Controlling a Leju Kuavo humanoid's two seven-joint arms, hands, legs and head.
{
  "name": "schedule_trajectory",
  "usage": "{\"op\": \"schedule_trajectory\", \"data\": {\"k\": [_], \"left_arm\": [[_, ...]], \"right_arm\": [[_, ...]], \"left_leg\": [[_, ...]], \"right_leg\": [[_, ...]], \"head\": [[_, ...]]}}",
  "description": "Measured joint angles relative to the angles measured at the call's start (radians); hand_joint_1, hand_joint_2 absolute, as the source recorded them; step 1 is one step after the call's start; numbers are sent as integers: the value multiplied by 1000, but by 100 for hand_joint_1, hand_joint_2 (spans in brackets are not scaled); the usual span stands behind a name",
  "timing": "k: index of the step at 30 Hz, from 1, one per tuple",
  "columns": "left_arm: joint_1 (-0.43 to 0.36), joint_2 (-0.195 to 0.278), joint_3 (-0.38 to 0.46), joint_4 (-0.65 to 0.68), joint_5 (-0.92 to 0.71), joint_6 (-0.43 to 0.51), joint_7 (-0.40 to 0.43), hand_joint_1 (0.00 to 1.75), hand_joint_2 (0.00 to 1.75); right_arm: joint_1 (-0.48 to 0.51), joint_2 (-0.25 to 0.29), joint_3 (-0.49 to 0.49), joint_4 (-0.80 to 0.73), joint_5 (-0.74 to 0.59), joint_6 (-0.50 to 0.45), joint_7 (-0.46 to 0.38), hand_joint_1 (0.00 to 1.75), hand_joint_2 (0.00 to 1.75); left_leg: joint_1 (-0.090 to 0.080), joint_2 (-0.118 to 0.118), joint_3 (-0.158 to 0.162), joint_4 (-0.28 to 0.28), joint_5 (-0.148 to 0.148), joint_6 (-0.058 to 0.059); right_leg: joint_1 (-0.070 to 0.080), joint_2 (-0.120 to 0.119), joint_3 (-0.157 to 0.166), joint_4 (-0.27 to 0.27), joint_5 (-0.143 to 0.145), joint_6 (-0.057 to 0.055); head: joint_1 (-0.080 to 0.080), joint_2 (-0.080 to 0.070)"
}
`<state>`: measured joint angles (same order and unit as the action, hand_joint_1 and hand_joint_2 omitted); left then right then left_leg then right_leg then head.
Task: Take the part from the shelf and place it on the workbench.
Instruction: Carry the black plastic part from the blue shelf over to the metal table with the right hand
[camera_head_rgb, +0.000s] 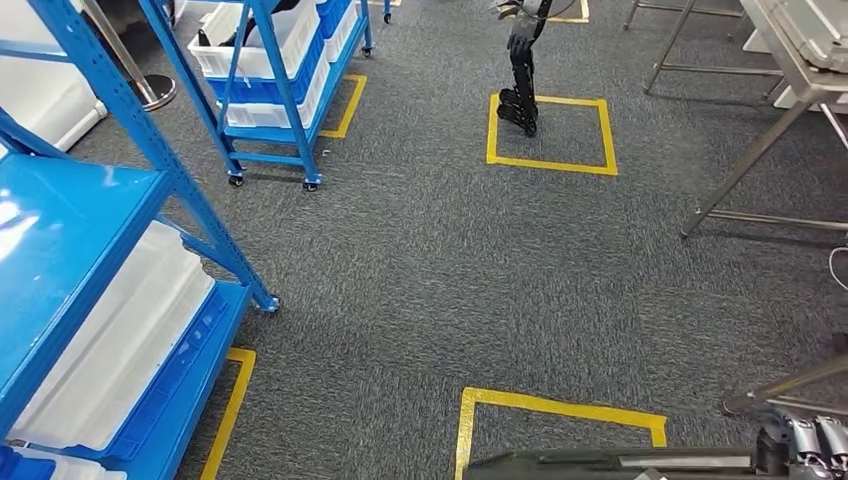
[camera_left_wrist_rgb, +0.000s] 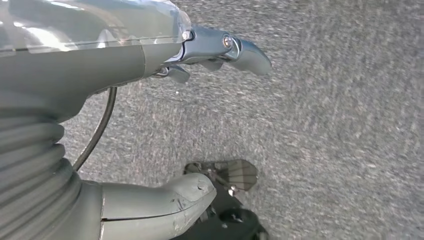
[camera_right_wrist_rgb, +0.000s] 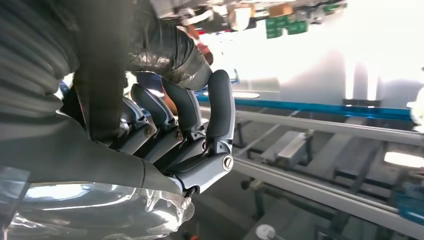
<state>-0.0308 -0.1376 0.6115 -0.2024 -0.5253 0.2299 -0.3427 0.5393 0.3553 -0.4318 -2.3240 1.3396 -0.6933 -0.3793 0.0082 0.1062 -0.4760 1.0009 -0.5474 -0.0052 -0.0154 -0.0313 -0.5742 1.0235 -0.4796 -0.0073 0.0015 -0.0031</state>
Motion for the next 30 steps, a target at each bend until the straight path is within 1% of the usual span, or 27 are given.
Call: {"op": "schedule_trajectory", "data": {"k": [1,2,3,4,5,6,7,8,9,10,11,12,13,14,15,16,18,19,20,21,22,23,25,26,27,29,30], "left_arm": [[0,0,0,0,0,0,0,0,175],[1,0,0,0,-1,0,0,0,175],[3,0,0,0,-1,0,0,0,175],[5,0,0,0,-2,-1,0,0,175],[8,0,0,0,-2,-1,1,0,175],[10,0,0,0,-2,-1,1,0,175],[11,0,0,0,-2,-1,1,0,175],[10,0,0,0,-3,-1,1,0,175],[9,0,1,0,-4,-1,0,0,175],[9,0,2,0,-7,-1,0,0,175],[9,0,4,0,-9,-2,0,0,175],[8,0,5,0,-12,-3,-1,0,175],[8,0,6,0,-14,-4,-2,0,175],[7,0,7,0,-16,-5,-2,0,175],[6,0,8,0,-18,-6,-3,0,175],[7,-1,9,0,-20,-7,-4,0,175],[9,-1,14,0,-22,-9,-6,0,175],[10,-1,17,0,-24,-10,-7,0,175],[11,-1,20,0,-26,-11,-8,0,175],[12,-1,23,0,-28,-12,-8,0,175],[12,-1,24,0,-30,-12,-9,0,175],[11,-2,24,0,-31,-12,-9,0,175],[9,-3,25,0,-32,-12,-9,0,175],[9,-3,26,0,-32,-12,-9,0,175],[7,-3,27,0,-33,-12,-9,0,175],[3,-3,30,0,-34,-12,-7,0,175],[1,-3,32,-1,-35,-12,-6,0,175]], "right_arm": [[-2,0,-1,-3,0,0,0,171,175],[-3,1,-2,-5,0,0,0,171,175],[-5,1,-2,-6,0,-1,0,171,175],[-7,1,-2,-6,0,-1,0,171,175],[-7,1,-2,-6,0,-1,0,171,175],[-7,1,-2,-6,0,-1,0,171,175],[-7,1,-2,-6,0,-1,0,171,175],[-8,1,-2,-6,2,-1,0,171,175],[-9,1,-4,-6,3,-1,0,171,175],[-11,1,-6,-6,5,-1,0,171,175],[-13,1,-9,-6,7,-1,-1,171,175],[-14,1,-12,-6,7,-1,-1,171,175],[-14,1,-15,-6,5,-1,-1,171,175],[-12,1,-16,-6,0,-1,-1,171,175],[-10,1,-18,-5,-7,-1,-2,171,175],[-9,1,-19,-4,-15,-1,-4,171,175],[-10,1,-20,2,-32,-1,-9,171,175],[-10,1,-19,6,-40,-1,-12,171,175],[-10,1,-19,12,-46,-1,-15,171,175],[-9,1,-19,17,-52,-1,-17,171,175],[-8,1,-19,22,-56,-1,-20,171,175],[-8,1,-19,25,-61,-1,-22,171,175],[-7,1,-19,32,-71,-1,-27,171,175],[-6,1,-19,35,-75,-1,-30,171,175],[-5,1,-19,39,-79,-1,-31,171,175],[0,1,-20,45,-85,-1,-31,171,175],[2,1,-20,48,-88,-2,-31,171,175]], "left_leg": [[3,-29,-13,32,-23,-4],[5,-62,-37,84,-55,-6],[6,-84,-70,152,-90,-6],[6,-94,-104,223,-118,-6],[6,-98,-130,272,-128,-6],[6,-100,-142,289,-119,-4],[6,-102,-137,267,-91,-2],[6,-112,-116,212,-50,1],[6,-138,-92,146,-12,4],[8,-163,-69,84,12,7],[8,-184,-54,43,24,10],[7,-196,-48,23,24,13],[6,-187,-44,16,23,18],[5,-173,-42,14,26,24],[6,-159,-40,9,30,31],[7,-144,-37,3,35,38],[4,-112,-38,-1,38,46],[2,-95,-39,-1,37,48],[0,-77,-40,-1,36,48],[-1,-60,-40,0,34,48],[-1,-44,-39,0,32,47],[-1,-29,-36,0,29,45],[-5,-5,-29,1,22,37],[-7,6,-26,2,18,32],[-9,16,-22,2,15,27],[-9,33,-15,2,10,18],[-7,21,-14,9,1,13]], "right_leg": [[-3,11,0,-5,3,-7],[-5,21,0,-7,6,-12],[-4,33,-1,-8,7,-15],[-2,46,-2,-7,7,-17],[0,61,-3,-6,7,-18],[1,76,-3,-4,7,-19],[3,92,-3,-1,7,-18],[3,107,-3,1,6,-18],[3,121,-3,5,6,-16],[4,135,-6,10,5,-12],[3,148,-11,13,5,-7],[3,161,-16,15,6,0],[2,175,-21,15,9,8],[0,178,-24,17,11,14],[1,162,-30,25,5,18],[2,133,-41,49,-12,22],[2,65,-90,153,-75,28],[1,49,-119,217,-105,31],[0,42,-141,264,-122,34],[-1,37,-146,281,-120,36],[-1,32,-130,255,-100,36],[-1,20,-95,195,-68,35],[6,-27,-21,62,-24,28],[10,-42,0,23,-16,22],[15,-46,6,9,-18,17],[16,-20,5,5,-14,6],[14,-8,6,1,-11,-1]], "head": [[0,0],[-1,0],[-1,0],[-1,0],[-1,0],[-1,0],[-1,0],[-1,0],[-1,0],[-1,0],[-1,0],[0,0],[0,0],[-1,0],[0,0],[0,0],[1,0],[1,0],[1,0],[1,0],[1,0],[1,0],[1,0],[1,0],[0,0],[0,0],[0,0]]}}
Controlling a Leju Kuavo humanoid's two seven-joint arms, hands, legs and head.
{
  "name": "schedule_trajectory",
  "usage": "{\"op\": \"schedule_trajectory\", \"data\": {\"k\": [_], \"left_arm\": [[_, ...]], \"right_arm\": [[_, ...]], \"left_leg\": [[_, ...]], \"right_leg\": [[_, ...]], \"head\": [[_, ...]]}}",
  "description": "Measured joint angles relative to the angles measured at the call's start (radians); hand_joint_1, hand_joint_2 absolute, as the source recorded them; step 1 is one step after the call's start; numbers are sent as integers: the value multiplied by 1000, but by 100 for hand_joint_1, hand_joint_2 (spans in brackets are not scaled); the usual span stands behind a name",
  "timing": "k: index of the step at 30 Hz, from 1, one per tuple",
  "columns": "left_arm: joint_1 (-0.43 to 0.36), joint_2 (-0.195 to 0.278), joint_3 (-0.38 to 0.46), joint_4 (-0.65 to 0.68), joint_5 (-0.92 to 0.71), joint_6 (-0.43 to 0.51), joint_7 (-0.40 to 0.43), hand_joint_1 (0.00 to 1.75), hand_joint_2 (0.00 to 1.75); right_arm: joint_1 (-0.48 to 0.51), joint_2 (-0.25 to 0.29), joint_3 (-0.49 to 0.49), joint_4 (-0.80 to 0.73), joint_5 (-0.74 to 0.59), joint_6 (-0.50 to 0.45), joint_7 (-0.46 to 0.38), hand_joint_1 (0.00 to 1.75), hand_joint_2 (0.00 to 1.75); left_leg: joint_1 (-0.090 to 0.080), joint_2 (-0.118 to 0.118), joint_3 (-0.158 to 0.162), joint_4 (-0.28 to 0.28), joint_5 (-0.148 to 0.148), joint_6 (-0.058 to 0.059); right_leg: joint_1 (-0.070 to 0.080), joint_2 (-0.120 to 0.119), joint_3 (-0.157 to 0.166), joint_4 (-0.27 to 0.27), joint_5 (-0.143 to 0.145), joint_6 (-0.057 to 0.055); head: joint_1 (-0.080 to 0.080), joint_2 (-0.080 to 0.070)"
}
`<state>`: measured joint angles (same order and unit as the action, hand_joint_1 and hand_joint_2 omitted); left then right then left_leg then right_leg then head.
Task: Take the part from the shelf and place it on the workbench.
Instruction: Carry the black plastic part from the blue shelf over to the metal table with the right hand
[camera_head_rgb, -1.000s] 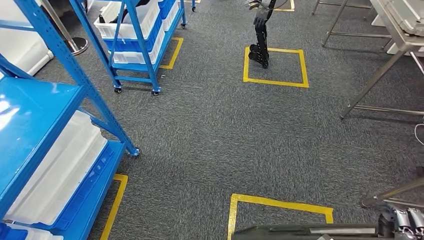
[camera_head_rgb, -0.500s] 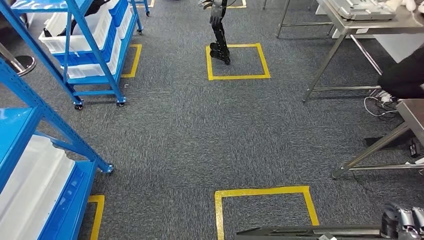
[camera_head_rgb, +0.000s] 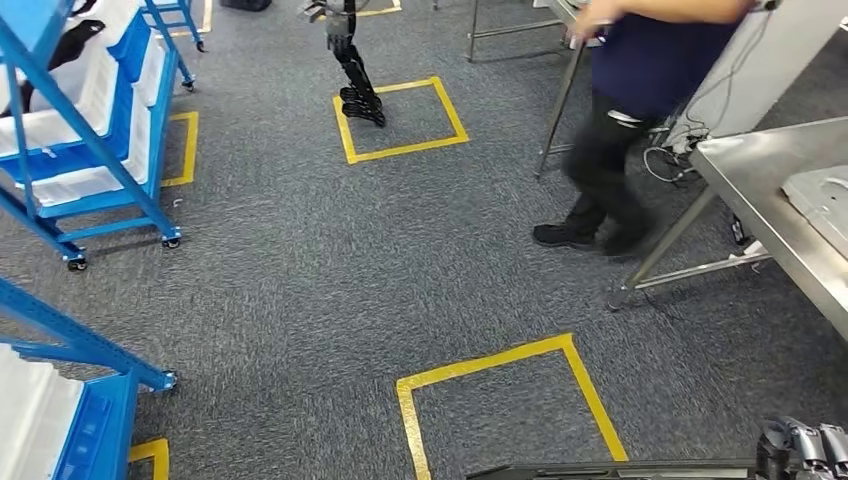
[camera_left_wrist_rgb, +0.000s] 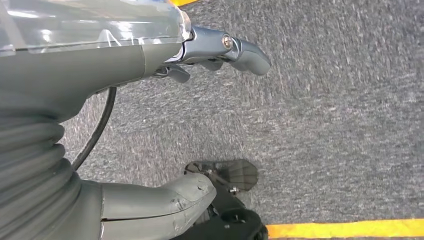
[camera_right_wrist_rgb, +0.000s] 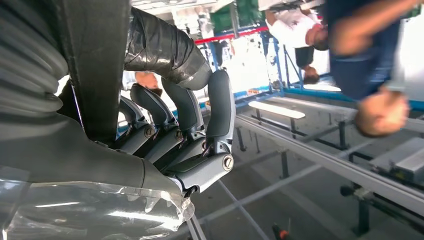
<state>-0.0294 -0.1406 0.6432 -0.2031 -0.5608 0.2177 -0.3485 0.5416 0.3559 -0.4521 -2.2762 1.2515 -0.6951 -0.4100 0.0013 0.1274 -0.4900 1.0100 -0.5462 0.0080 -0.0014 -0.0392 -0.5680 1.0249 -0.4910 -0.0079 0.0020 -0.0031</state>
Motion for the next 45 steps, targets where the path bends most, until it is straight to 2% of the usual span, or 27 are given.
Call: {"op": "schedule_trajectory", "data": {"k": [1,3,5,6,10,14,15,16,17,18,20,22,23,24,26,28,29,31,33,35,37,38,39,41,42,44,45], "left_arm": [[-1,0,1,0,-2,0,1,0,175],[1,0,6,0,-5,0,4,0,175],[6,0,11,0,-6,0,5,0,175],[8,0,13,0,-7,0,5,0,175],[10,0,17,-1,-12,-1,5,0,175],[9,0,17,-1,-13,-1,5,0,175],[10,1,17,-1,-15,-2,4,0,175],[9,1,18,-1,-22,-5,6,0,175],[7,1,18,-1,-31,-10,7,0,175],[6,1,19,-1,-41,-15,9,0,175],[5,1,19,-1,-53,-21,9,0,175],[6,1,19,-1,-58,-23,6,0,175],[6,1,20,-1,-62,-24,6,0,175],[6,1,21,-1,-65,-25,5,0,175],[5,0,22,-1,-70,-27,5,0,175],[3,0,24,-1,-73,-29,6,0,175],[1,0,25,-1,-76,-29,6,0,175],[-4,0,26,-1,-81,-29,7,0,175],[-6,0,27,-1,-83,-30,7,0,175],[-3,0,31,-1,-84,-30,8,0,175],[1,0,35,-1,-85,-31,9,0,175],[3,0,37,-1,-85,-31,9,0,175],[4,0,38,-1,-86,-31,9,0,175],[5,1,41,-1,-87,-32,9,0,175],[5,1,42,-1,-88,-32,8,0,175],[4,2,43,-1,-90,-35,7,0,175],[2,2,43,-1,-94,-37,6,0,175]], "right_arm": [[1,0,0,2,-3,0,1,171,175],[1,0,-1,8,-8,-1,4,171,175],[1,0,-1,16,-8,-1,5,171,175],[1,0,-1,20,-9,-1,6,171,175],[6,0,-1,31,-9,-1,11,171,175],[6,0,-1,31,-9,-1,11,171,175],[6,0,0,35,-12,-1,11,171,175],[6,0,0,47,-21,4,4,171,175],[2,0,1,66,-33,12,-7,171,175],[-5,0,1,88,-47,23,-20,171,175],[-27,0,2,126,-64,47,-40,171,175],[-42,-1,2,149,-70,61,-42,171,175],[-46,-1,3,159,-71,65,-40,171,175],[-50,-2,5,168,-71,68,-38,171,175],[-58,-2,11,181,-69,73,-30,171,175],[-66,-3,20,190,-65,76,-18,171,175],[-69,-4,23,195,-63,77,-12,171,175],[-69,-5,28,202,-59,77,-2,171,175],[-72,-7,31,208,-57,77,2,171,175],[-76,-8,37,214,-56,77,3,171,175],[-78,-8,42,222,-55,77,3,171,175],[-78,-8,43,225,-55,77,4,171,175],[-78,-8,43,228,-55,78,5,171,175],[-78,-9,45,232,-55,81,12,171,175],[-79,-9,47,234,-55,84,16,171,175],[-81,-12,49,238,-69,108,31,171,175],[-82,-18,51,241,-93,134,41,171,175]], "left_leg": [[2,-24,-7,22,-17,-4],[7,-91,-54,128,-78,-9],[8,-116,-116,253,-122,-10],[8,-119,-132,277,-118,-10],[8,-131,-96,169,-22,-4],[8,-133,-92,158,-16,-4],[10,-158,-77,119,-5,-2],[8,-174,-62,81,6,1],[10,-176,-45,37,22,12],[11,-174,-30,-3,35,22],[10,-118,-28,-16,45,37],[8,-85,-29,-16,43,37],[8,-70,-29,-15,41,36],[8,-56,-27,-15,39,34],[6,-32,-19,-14,33,26],[2,-13,-12,-13,26,15],[0,-3,-9,-14,25,9],[3,4,-1,-12,18,-2],[8,-46,-20,39,-20,-11],[11,-105,-79,164,-89,-15],[11,-120,-133,271,-120,-17],[11,-122,-139,275,-105,-17],[11,-126,-126,239,-71,-15],[12,-169,-74,103,5,-8],[13,-192,-53,50,26,-5],[12,-215,-40,10,31,2],[12,-204,-39,7,32,7]], "right_leg": [[-3,12,1,-4,3,-7],[-6,34,2,-7,7,-16],[-5,63,1,-5,7,-19],[-4,79,2,-3,6,-20],[-4,121,4,3,4,-18],[-4,123,5,3,4,-18],[-4,131,3,6,3,-15],[-6,148,-1,7,5,-7],[-6,141,-14,24,-6,4],[-6,126,-36,61,-27,17],[-9,65,-99,180,-90,33],[-15,46,-139,263,-114,40],[-18,41,-132,255,-99,42],[-20,33,-105,208,-69,43],[-18,-11,-29,72,-12,39],[-10,-40,8,1,2,29],[-6,-36,7,-4,0,24],[-8,-10,6,-10,4,12],[-13,13,8,-18,12,-2],[-15,37,7,-19,15,-10],[-13,68,6,-18,15,-13],[-13,85,7,-17,14,-12],[-13,101,8,-15,14,-11],[-12,131,7,-7,10,-6],[-12,144,4,-2,9,-1],[-14,166,-5,3,9,11],[-15,177,-8,2,12,19]], "head": [[0,0],[0,0],[0,0],[0,0],[0,0],[0,0],[0,0],[0,0],[1,0],[2,0],[4,0],[4,0],[4,0],[4,0],[4,0],[3,0],[3,0],[3,0],[2,0],[2,0],[2,0],[2,0],[2,0],[2,0],[2,0],[3,0],[3,0]]}}
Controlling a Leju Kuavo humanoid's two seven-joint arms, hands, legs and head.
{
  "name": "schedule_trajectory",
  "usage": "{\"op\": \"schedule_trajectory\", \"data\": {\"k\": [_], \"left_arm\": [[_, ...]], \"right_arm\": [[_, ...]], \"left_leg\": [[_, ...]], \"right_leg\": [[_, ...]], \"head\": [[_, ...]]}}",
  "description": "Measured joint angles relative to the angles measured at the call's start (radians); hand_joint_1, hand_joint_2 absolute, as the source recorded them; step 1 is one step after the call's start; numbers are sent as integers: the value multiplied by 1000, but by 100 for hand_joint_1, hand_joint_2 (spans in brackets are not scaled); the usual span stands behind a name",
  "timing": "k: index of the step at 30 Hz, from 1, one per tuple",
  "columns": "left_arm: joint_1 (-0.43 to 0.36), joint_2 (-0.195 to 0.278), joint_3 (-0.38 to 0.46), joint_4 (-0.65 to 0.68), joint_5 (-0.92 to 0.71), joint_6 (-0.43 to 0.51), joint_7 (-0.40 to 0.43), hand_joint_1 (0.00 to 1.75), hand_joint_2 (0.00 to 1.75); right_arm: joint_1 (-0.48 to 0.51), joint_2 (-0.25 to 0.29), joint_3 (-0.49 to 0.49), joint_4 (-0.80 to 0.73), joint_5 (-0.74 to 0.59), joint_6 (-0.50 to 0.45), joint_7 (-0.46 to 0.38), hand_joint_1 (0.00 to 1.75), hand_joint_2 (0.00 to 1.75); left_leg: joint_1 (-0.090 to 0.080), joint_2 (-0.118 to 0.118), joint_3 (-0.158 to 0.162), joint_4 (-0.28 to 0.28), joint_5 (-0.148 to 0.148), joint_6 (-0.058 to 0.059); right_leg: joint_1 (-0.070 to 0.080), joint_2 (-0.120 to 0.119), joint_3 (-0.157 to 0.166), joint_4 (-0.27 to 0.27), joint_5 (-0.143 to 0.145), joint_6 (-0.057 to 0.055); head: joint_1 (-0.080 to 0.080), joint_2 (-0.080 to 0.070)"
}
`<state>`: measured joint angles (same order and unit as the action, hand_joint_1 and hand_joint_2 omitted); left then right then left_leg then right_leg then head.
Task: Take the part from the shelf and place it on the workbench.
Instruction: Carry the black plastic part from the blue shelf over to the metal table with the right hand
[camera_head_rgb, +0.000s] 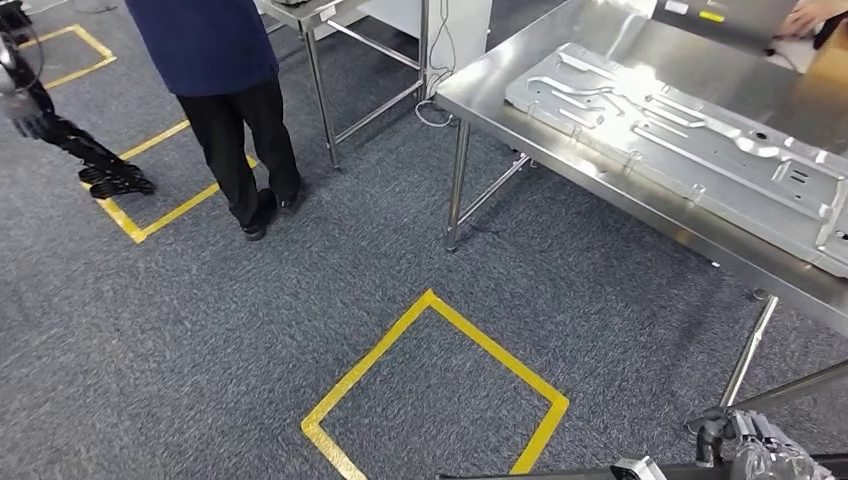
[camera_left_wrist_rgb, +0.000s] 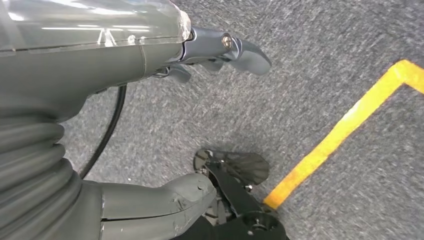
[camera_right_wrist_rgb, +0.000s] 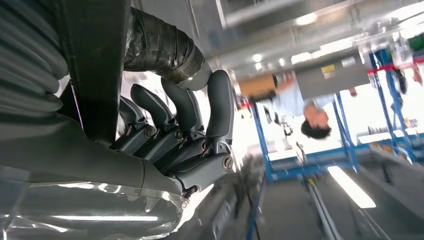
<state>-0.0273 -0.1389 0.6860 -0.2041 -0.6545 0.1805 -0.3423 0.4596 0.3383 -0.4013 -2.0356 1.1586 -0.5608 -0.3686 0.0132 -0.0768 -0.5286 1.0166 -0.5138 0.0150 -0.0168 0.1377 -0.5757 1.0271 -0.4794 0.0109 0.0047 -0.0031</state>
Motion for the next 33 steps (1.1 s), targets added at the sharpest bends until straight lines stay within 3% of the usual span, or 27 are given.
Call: {"op": "schedule_trajectory", "data": {"k": [1,2,3,5,7,8,9,11,13,16,18,21,22,23,24,26,27,29,31,33], "left_arm": [[-2,0,0,0,-5,-3,0,0,175],[-3,-1,0,0,-12,-7,0,0,175],[-3,-1,0,0,-22,-12,0,0,175],[-2,0,0,0,-43,-24,0,0,175],[-2,3,-1,0,-67,-38,-2,0,175],[-3,4,-1,0,-78,-45,-3,0,175],[-5,5,-2,0,-89,-52,-5,0,175],[-11,6,-4,0,-110,-63,-9,0,175],[-20,7,-4,0,-129,-72,-12,0,175],[-28,11,-5,0,-150,-81,-11,0,175],[-29,15,-5,0,-160,-85,-8,0,175],[-26,17,-5,0,-171,-89,-4,0,175],[-24,18,-5,0,-173,-89,-3,0,175],[-22,18,-5,0,-176,-89,-1,0,175],[-20,19,-5,0,-179,-89,0,0,175],[-18,23,-5,0,-185,-90,3,0,175],[-18,26,-4,0,-188,-91,3,0,175],[-20,29,-4,0,-194,-92,4,0,175],[-22,30,-4,0,-196,-97,4,0,175],[-24,29,-4,0,-196,-108,2,0,175]], "right_arm": [[-2,-9,2,4,-32,35,14,171,175],[-8,-23,3,10,-66,73,32,171,175],[-22,-43,4,18,-93,108,53,171,175],[-73,-102,6,48,-122,170,109,171,175],[-153,-195,10,104,-147,240,188,171,175],[-201,-249,14,139,-165,275,228,171,175],[-256,-307,19,179,-180,307,266,171,175],[-389,-429,36,275,-185,353,326,171,175],[-540,-546,64,378,-155,385,371,171,175],[-752,-681,126,527,-113,450,424,171,175],[-874,-748,178,615,-89,494,453,171,175],[-994,-808,244,710,-75,521,475,171,175],[-1018,-820,264,733,-74,526,481,171,175],[-1041,-828,282,752,-72,531,488,171,175],[-1064,-833,301,770,-70,540,495,171,175],[-1119,-837,336,798,-64,563,508,171,175],[-1152,-837,355,813,-60,577,516,171,175],[-1215,-837,396,841,-54,599,532,171,175],[-1260,-837,434,860,-52,611,542,171,175],[-1301,-838,464,873,-49,620,550,171,175]], "left_leg": [[1,11,3,-5,3,7],[3,21,6,-10,8,15],[5,32,8,-16,12,21],[3,54,7,-20,16,28],[0,77,4,-19,15,29],[-1,86,4,-19,15,29],[-1,94,5,-18,15,29],[-3,105,5,-16,14,28],[-8,112,-2,-12,14,22],[-10,111,-11,-9,18,9],[-10,98,-31,30,-5,0],[-8,84,-130,216,-85,-7],[-8,84,-162,269,-95,-8],[-8,84,-179,289,-86,-6],[-9,84,-178,268,-56,-3],[-15,83,-134,139,27,12],[-18,82,-109,76,55,21],[-23,83,-85,14,70,30],[-21,84,-79,1,71,33],[-16,83,-71,-18,77,41]], "right_leg": [[-1,-1,-2,1,0,6],[0,-21,-7,10,-7,11],[2,-50,-20,37,-26,15],[2,-113,-73,145,-86,23],[-3,-131,-124,251,-122,32],[-5,-134,-129,260,-112,35],[-7,-135,-113,229,-84,36],[-8,-136,-43,96,-16,34],[-4,-136,1,1,12,26],[-2,-138,-1,-14,14,14],[-8,-140,-2,-18,18,2],[-6,-146,-2,-20,18,-9],[-3,-148,-1,-19,16,-11],[-1,-148,0,-18,14,-13],[2,-148,1,-16,12,-15],[4,-144,2,-12,7,-15],[6,-140,1,-9,5,-13],[6,-134,-4,-7,4,-6],[5,-133,-6,-10,5,5],[4,-134,-16,12,-13,13]], "head": [[0,0],[1,0],[2,0],[5,0],[4,0],[4,0],[5,0],[5,0],[4,0],[4,0],[4,0],[4,0],[4,0],[4,0],[4,0],[3,0],[4,0],[4,0],[4,0],[4,0]]}}
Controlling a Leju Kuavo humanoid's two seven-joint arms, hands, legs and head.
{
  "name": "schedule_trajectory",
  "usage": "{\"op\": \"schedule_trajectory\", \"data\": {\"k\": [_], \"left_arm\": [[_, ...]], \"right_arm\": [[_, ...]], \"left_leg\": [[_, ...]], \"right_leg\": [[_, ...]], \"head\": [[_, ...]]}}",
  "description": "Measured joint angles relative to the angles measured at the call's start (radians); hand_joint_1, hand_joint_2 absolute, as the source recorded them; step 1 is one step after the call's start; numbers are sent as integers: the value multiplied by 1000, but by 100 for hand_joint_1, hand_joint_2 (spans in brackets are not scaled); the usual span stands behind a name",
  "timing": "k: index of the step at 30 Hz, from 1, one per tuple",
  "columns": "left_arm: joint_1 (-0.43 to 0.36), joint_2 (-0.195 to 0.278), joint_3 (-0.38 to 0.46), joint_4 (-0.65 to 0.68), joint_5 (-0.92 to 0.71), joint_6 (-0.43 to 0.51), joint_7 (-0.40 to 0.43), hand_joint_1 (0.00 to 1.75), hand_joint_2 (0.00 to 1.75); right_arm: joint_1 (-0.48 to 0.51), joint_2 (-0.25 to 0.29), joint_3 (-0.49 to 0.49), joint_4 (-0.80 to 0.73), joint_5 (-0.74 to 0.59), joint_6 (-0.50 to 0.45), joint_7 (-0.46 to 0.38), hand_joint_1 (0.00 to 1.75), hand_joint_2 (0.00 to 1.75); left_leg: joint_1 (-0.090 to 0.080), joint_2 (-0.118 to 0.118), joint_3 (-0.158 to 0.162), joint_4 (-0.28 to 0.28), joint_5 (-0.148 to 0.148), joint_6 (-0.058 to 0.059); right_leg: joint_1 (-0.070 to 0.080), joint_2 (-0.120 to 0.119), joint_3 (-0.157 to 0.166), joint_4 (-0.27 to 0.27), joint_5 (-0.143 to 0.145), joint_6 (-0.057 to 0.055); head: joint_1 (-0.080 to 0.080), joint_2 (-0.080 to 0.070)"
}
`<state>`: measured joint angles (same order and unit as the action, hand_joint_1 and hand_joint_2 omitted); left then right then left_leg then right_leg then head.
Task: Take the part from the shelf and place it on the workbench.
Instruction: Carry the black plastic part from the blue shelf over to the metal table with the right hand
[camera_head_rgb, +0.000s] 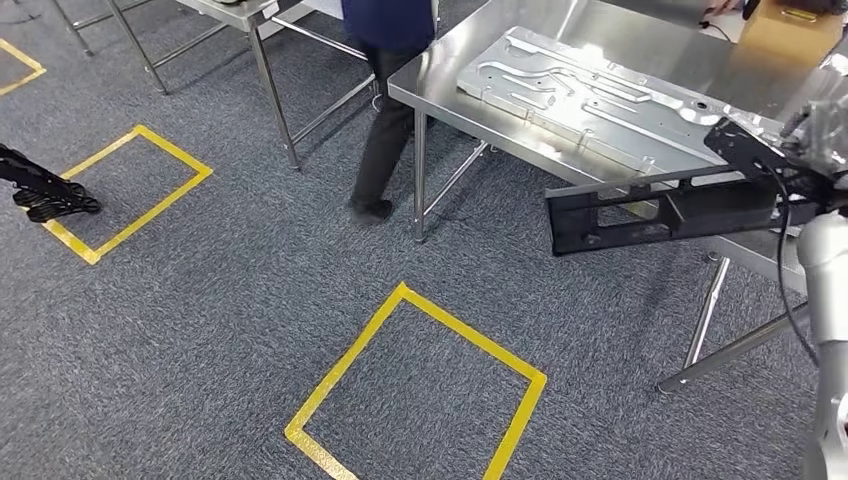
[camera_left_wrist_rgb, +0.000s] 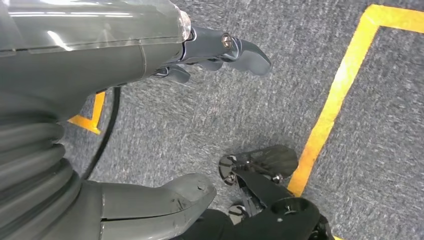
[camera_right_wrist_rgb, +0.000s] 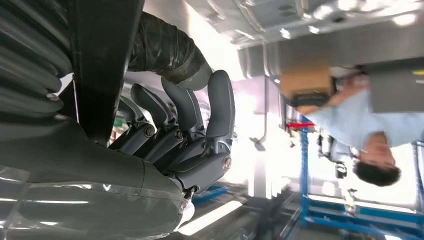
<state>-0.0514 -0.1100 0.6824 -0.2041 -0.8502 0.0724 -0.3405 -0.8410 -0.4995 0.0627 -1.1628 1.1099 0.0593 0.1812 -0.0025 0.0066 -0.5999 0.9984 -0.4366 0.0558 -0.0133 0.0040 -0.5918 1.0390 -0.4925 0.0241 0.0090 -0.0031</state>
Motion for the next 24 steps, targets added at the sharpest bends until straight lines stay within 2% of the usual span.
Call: {"op": "schedule_trajectory", "data": {"k": [1,3,4,5,6,8,9,10,11,13,15,16,17,19,20,21,22,23,24], "left_arm": [[-1,0,0,0,0,-7,-3,0,175],[-2,-1,2,0,-1,-18,-8,0,175],[-2,-1,3,0,-3,-20,-9,0,175],[-2,-2,4,0,-6,-20,-10,0,175],[-1,-2,4,0,-8,-20,-10,0,175],[1,-3,7,0,-11,-20,-9,0,175],[0,-3,8,0,-12,-20,-9,0,175],[-1,-3,10,0,-12,-20,-9,0,175],[-1,-2,11,0,-12,-20,-8,0,175],[-1,-2,12,0,-12,-20,-7,0,175],[-2,-2,12,0,-13,-20,-8,0,175],[-3,-2,12,0,-13,-20,-8,0,175],[-3,-2,12,0,-13,-20,-7,0,175],[-2,-2,15,0,-13,-20,-5,0,175],[0,-2,17,0,-13,-20,-4,0,175],[2,-2,19,0,-13,-20,-3,0,175],[5,-2,21,0,-13,-20,-2,0,175],[8,-2,24,0,-13,-20,-2,0,175],[9,0,26,0,-14,-21,-2,0,175]], "right_arm": [[-25,0,14,8,2,7,6,171,175],[-73,-1,46,26,2,23,20,171,175],[-90,-1,60,36,0,29,26,171,175],[-103,-1,72,44,-3,34,29,171,175],[-113,-1,81,51,-7,36,32,171,175],[-129,-3,92,60,-14,38,34,171,175],[-138,-5,96,64,-17,38,35,171,175],[-145,-6,100,67,-19,39,36,171,175],[-149,-7,104,70,-20,39,36,171,175],[-154,-10,111,75,-21,40,37,171,175],[-157,-11,112,76,-21,39,38,171,175],[-161,-12,112,76,-21,39,38,171,175],[-163,-12,113,76,-23,38,38,171,175],[-163,-12,113,78,-29,38,38,171,175],[-159,-13,113,79,-34,38,38,171,175],[-155,-14,113,80,-39,38,38,171,175],[-152,-16,113,80,-42,38,38,171,175],[-148,-19,113,81,-45,38,38,171,175],[-145,-21,113,82,-48,36,38,171,175]], "left_leg": [[3,0,3,-8,2,4],[3,0,6,-12,-1,9],[4,0,9,-11,-5,9],[5,-1,14,-10,-10,7],[8,-1,21,-8,-16,3],[13,-2,35,0,-32,-8],[13,-2,39,6,-41,-15],[13,-3,40,11,-48,-23],[12,-2,41,14,-54,-29],[11,1,45,14,-64,-41],[13,3,44,35,-79,-50],[14,3,26,75,-93,-53],[14,3,-8,138,-111,-55],[13,2,-109,285,-140,-53],[12,2,-149,324,-131,-49],[8,1,-171,322,-98,-42],[3,0,-171,275,-43,-32],[-4,-3,-158,208,12,-19],[-10,-5,-139,153,53,-5]], "right_leg": [[-1,-1,-19,38,-21,4],[-5,-1,-86,163,-73,11],[-7,-1,-117,218,-85,16],[-11,-2,-136,245,-80,21],[-16,-2,-136,233,-53,27],[-27,-8,-90,120,26,40],[-27,-11,-62,60,50,44],[-25,-13,-44,20,57,40],[-22,-14,-35,2,49,32],[-18,-8,-29,-4,32,9],[-19,-4,-14,-5,20,-8],[-20,-3,-3,-5,12,-15],[-18,-3,8,-6,3,-21],[-13,-1,31,-6,-17,-27],[-9,1,45,-6,-28,-29],[-6,3,60,-6,-40,-30],[-3,5,76,-7,-53,-31],[-2,7,94,-9,-67,-30],[0,8,108,-14,-78,-29]], "head": [[1,0],[1,0],[1,0],[1,0],[1,0],[1,0],[2,0],[2,0],[2,0],[1,0],[0,0],[0,0],[0,0],[0,0],[0,0],[0,0],[0,0],[0,0],[0,0]]}}
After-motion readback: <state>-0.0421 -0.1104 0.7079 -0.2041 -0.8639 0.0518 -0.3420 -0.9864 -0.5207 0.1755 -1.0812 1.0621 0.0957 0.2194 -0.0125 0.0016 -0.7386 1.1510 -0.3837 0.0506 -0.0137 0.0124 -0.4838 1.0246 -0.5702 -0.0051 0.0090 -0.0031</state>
